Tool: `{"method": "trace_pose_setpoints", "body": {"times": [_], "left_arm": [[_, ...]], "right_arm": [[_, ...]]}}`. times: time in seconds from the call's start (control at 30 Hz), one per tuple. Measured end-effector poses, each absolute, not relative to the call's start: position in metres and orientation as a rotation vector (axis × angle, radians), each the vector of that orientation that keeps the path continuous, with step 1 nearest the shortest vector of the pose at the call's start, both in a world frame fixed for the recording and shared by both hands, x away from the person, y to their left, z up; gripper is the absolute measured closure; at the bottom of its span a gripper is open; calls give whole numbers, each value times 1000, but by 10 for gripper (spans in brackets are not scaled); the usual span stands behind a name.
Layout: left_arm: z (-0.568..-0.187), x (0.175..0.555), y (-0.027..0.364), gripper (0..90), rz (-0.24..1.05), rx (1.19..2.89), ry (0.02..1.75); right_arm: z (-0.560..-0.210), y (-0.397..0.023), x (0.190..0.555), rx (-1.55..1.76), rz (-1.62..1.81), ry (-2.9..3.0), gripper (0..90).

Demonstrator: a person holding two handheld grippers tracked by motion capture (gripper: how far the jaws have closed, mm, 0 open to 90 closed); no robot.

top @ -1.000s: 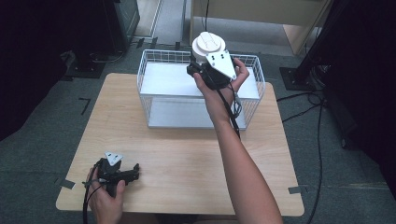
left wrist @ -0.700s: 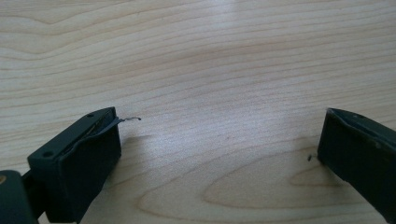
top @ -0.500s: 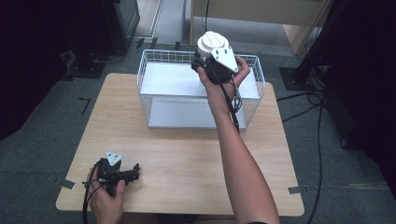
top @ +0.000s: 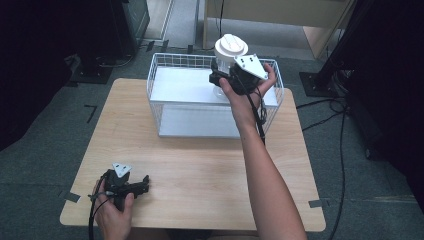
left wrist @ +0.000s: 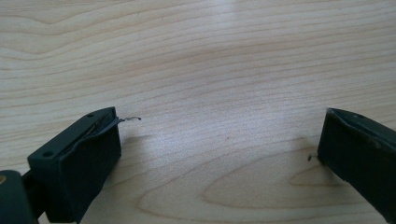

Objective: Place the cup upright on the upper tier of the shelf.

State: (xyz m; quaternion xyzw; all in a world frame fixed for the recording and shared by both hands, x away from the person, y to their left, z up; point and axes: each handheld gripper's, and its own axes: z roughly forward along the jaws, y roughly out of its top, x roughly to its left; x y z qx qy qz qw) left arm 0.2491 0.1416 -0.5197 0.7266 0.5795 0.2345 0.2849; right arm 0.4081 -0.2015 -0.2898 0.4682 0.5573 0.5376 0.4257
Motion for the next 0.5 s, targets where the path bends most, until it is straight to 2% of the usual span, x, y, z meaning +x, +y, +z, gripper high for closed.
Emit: {"method": "trace_pose_setpoints", "body": {"times": [0.5], "left_arm": [[-520, 249, 142, 0, 628, 1947, 1547]], "right_arm": [[-330, -209, 381, 1180, 1351, 1463, 0]]}}
